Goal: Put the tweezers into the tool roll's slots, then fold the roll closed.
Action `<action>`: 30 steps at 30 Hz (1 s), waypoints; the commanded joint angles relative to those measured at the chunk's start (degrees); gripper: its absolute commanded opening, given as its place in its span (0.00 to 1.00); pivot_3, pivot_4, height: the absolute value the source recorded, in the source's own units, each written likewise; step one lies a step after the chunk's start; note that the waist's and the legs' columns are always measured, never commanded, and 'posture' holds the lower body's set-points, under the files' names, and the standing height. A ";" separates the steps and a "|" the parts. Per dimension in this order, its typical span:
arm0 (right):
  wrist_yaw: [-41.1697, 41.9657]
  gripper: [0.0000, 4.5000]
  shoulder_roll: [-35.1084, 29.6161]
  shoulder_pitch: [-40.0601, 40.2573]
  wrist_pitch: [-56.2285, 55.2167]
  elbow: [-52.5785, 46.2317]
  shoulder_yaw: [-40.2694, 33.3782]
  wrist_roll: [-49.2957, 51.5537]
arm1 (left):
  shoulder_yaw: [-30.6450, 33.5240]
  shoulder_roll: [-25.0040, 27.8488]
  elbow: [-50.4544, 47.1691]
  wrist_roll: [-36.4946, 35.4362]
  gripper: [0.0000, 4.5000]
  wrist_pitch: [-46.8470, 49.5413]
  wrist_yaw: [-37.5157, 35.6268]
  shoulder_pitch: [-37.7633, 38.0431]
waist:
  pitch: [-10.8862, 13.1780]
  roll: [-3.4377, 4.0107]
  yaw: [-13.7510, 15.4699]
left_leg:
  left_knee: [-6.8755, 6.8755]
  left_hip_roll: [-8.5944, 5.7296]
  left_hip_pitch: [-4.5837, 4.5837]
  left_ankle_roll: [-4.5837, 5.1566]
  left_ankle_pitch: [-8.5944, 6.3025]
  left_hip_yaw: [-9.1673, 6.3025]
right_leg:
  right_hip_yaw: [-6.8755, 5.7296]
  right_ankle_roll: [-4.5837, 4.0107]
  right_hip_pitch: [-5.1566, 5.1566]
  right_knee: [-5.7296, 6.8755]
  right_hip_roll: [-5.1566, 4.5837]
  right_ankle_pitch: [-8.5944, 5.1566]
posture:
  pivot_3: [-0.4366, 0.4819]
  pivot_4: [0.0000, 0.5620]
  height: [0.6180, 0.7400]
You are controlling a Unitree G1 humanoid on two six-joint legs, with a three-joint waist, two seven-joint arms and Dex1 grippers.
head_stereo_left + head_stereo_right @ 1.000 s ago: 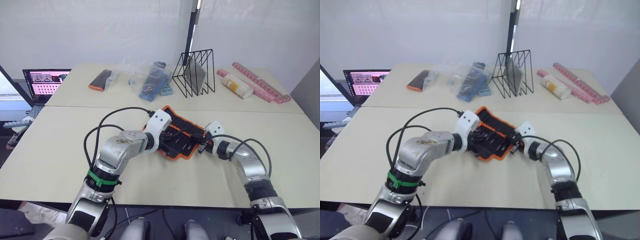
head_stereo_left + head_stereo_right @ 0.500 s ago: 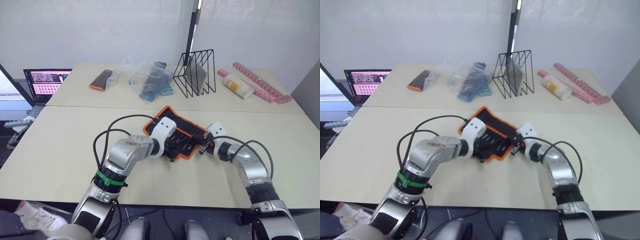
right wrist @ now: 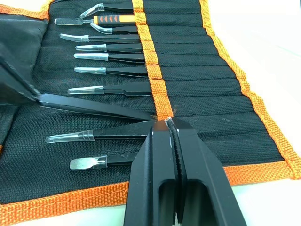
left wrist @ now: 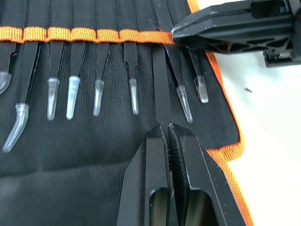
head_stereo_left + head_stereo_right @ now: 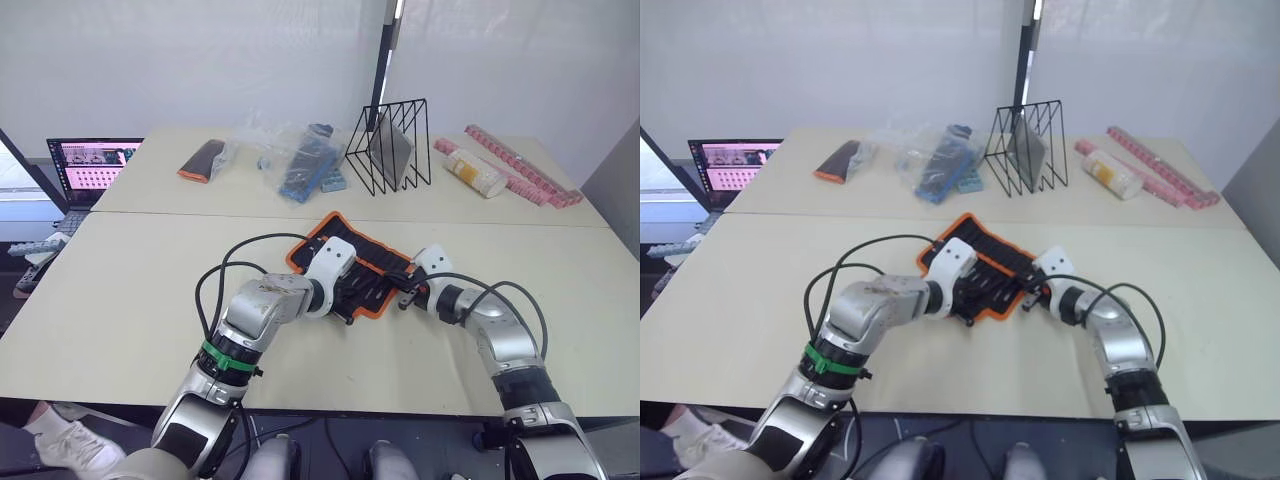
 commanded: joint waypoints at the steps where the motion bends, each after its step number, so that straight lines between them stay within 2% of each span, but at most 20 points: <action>1: -0.37 0.00 -0.18 0.30 0.79 1.38 0.50 -0.69 | 0.33 -1.04 2.03 1.65 0.00 -3.20 0.65 -1.73 | 0.00 0.00 0.02 | 0.00 0.00 0.00 0.00 0.00 0.00 | 0.00 0.00 0.01 0.00 0.00 0.00 | 0.48 0.27 0.56; 11: -0.92 0.00 0.10 0.58 0.95 1.89 0.94 -1.01 | -0.94 -4.80 10.21 4.78 0.00 -10.55 0.38 -3.28 | 0.00 0.00 0.06 | 0.05 0.00 0.06 0.00 0.00 -0.01 | -0.03 0.01 0.15 -0.01 0.00 0.00 | 0.48 0.27 0.56; 21: -1.02 0.00 0.29 0.72 1.53 1.60 1.45 -1.00 | -0.21 -10.55 26.59 9.83 0.00 -23.31 1.34 -9.72 | 0.01 -0.01 0.13 | 0.05 0.00 0.16 0.00 0.00 -0.04 | -0.10 0.04 0.33 -0.09 0.00 -0.01 | 0.48 0.27 0.56; 30: -1.13 0.00 0.19 1.37 1.88 0.80 1.55 -0.88 | 0.60 -11.71 32.22 11.62 0.00 -27.03 0.81 -11.28 | 0.01 -0.01 0.22 | 0.07 -0.02 0.26 0.00 0.00 -0.08 | -0.15 0.07 0.49 -0.11 -0.02 -0.02 | 0.48 0.27 0.56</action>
